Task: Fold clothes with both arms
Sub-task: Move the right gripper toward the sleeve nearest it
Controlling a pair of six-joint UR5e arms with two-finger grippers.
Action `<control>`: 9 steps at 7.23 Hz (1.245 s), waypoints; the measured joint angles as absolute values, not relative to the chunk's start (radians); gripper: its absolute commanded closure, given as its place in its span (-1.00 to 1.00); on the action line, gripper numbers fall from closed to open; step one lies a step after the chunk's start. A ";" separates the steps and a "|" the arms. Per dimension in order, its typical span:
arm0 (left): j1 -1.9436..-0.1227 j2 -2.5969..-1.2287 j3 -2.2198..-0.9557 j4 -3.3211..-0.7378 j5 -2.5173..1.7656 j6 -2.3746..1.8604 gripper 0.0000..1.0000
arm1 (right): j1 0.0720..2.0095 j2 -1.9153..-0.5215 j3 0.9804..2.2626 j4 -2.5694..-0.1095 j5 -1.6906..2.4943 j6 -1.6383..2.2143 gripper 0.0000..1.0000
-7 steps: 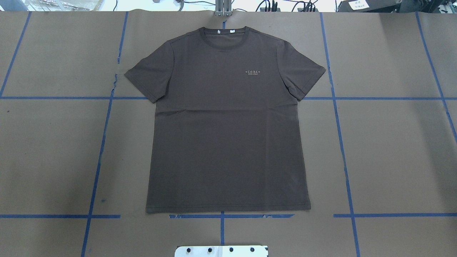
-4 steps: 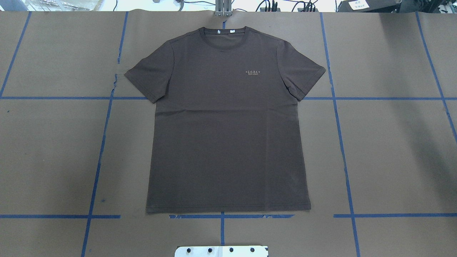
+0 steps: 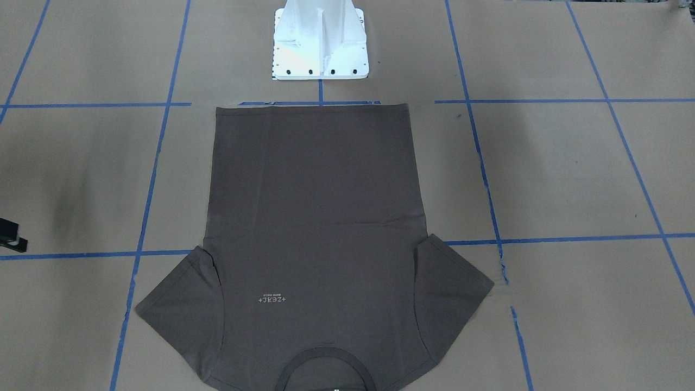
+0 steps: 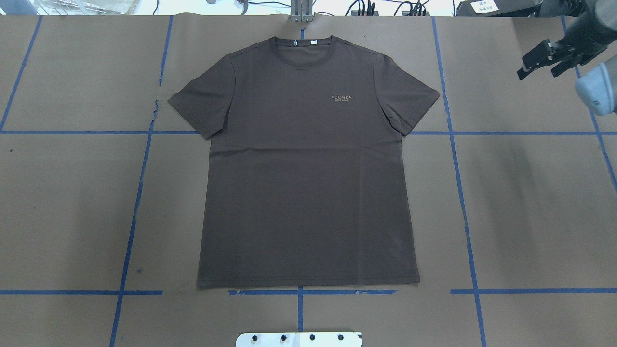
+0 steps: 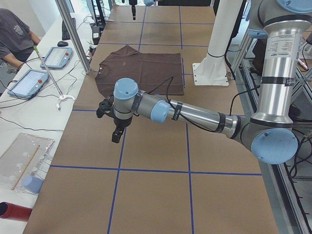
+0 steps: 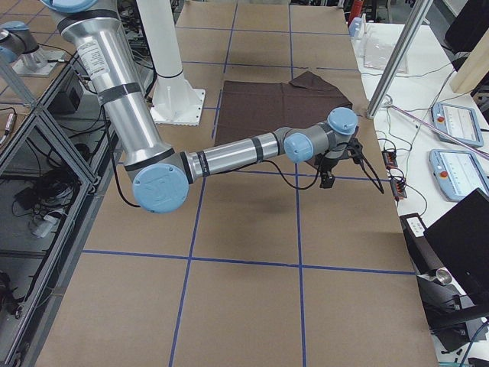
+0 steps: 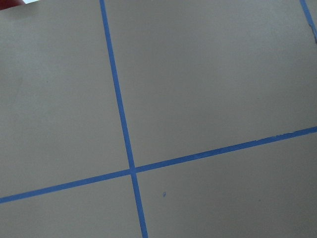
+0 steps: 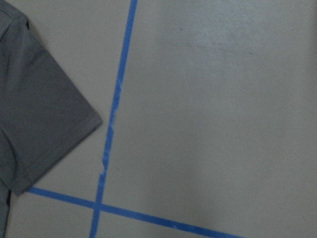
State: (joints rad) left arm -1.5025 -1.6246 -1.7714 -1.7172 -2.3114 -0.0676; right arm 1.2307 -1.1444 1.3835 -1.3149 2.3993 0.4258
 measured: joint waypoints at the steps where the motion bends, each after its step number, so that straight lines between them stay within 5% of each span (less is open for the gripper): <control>1: -1.497 -1.638 -1.759 -1.729 -2.310 -0.073 -1.00 | 1.179 -1.096 1.293 -1.173 2.374 0.545 -1.00; 9: -1.469 -1.640 -1.730 -1.813 -2.270 -0.075 -1.00 | 0.983 -0.888 0.990 -0.998 2.146 0.781 -0.99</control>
State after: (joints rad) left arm -1.4693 -1.6398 -1.7304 -1.8130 -2.2703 -0.0752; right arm 0.9826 -0.8882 0.9905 -0.9976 2.1464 0.7808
